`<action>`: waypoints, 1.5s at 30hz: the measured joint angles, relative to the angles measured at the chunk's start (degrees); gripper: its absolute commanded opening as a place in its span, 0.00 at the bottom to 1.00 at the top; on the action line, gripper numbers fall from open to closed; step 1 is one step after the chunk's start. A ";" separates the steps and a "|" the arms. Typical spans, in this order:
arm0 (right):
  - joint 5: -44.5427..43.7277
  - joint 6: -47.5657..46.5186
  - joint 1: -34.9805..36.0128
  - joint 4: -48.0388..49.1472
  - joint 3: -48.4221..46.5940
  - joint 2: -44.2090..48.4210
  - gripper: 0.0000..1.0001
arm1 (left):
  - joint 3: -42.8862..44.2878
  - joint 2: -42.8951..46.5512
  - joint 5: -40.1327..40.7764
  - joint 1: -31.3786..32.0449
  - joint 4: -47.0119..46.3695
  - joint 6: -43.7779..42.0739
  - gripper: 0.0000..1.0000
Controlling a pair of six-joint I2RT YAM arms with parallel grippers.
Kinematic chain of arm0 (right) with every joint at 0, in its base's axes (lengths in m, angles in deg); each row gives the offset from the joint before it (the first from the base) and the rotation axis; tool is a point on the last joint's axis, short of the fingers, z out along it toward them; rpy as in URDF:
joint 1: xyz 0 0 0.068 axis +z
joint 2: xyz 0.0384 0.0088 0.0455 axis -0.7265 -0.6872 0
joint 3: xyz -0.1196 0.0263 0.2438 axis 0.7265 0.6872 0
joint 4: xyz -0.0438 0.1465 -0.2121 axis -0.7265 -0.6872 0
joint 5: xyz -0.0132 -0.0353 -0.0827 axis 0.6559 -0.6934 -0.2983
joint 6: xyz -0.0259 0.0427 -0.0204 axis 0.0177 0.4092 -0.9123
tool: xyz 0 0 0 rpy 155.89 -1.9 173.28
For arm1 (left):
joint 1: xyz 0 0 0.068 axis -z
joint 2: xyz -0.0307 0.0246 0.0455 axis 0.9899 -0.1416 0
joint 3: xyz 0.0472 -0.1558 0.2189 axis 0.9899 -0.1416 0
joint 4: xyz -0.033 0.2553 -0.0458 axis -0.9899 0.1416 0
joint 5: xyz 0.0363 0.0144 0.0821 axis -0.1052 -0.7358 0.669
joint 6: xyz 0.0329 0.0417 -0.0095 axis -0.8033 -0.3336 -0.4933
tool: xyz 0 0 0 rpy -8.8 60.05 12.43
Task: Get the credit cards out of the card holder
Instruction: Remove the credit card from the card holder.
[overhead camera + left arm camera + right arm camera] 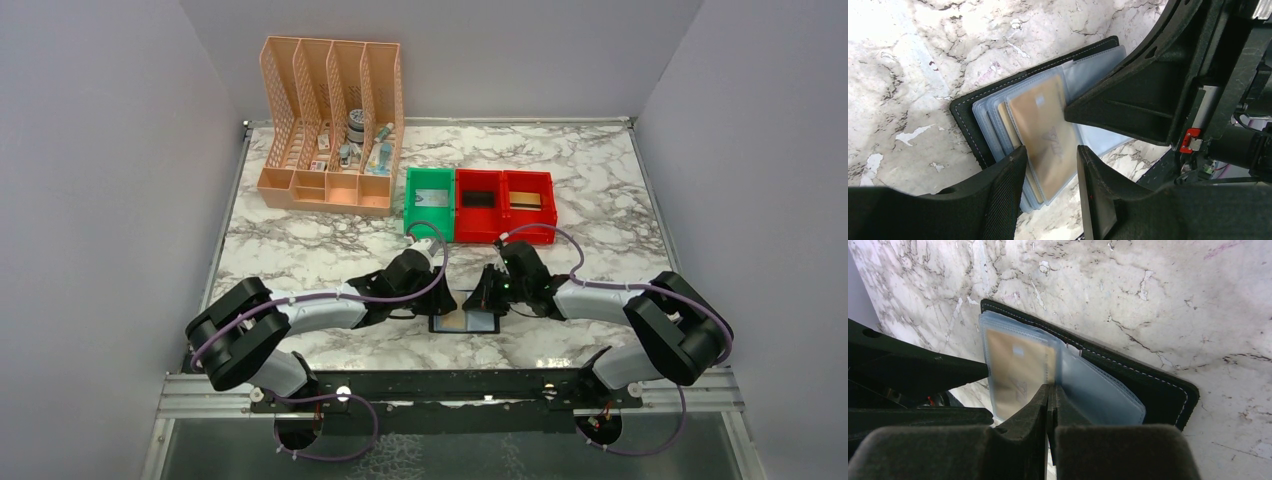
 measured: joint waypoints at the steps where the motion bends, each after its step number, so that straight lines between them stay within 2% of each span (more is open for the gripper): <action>1: 0.00 0.00 0.00 0.00 0.00 0.00 0.02 | 0.00 0.04 0.13 0.00 0.00 0.04 0.45; 15: 0.55 0.48 -0.07 1.07 0.52 0.00 0.02 | 0.00 -1.25 0.15 -0.13 -1.88 0.72 0.45; 21: 1.29 0.90 -0.42 2.10 0.92 -0.24 0.03 | 0.00 -1.25 0.13 -0.17 -2.10 0.81 0.41; 24: 1.75 0.92 -0.61 2.49 1.07 -0.31 0.03 | 0.00 -1.25 -0.17 -0.42 -2.19 0.72 0.34; 30: 2.01 0.66 -0.74 3.74 2.62 1.60 0.11 | 0.00 -1.40 -1.99 -0.74 -2.62 0.24 0.31; 40: 1.49 -1.36 -1.09 0.24 2.64 4.02 0.13 | 0.61 -2.64 -5.53 -0.66 -4.79 0.22 0.32; 45: 1.51 -1.31 -1.11 0.15 2.64 4.76 0.17 | 1.79 -3.89 -7.98 0.07 -6.49 0.24 0.33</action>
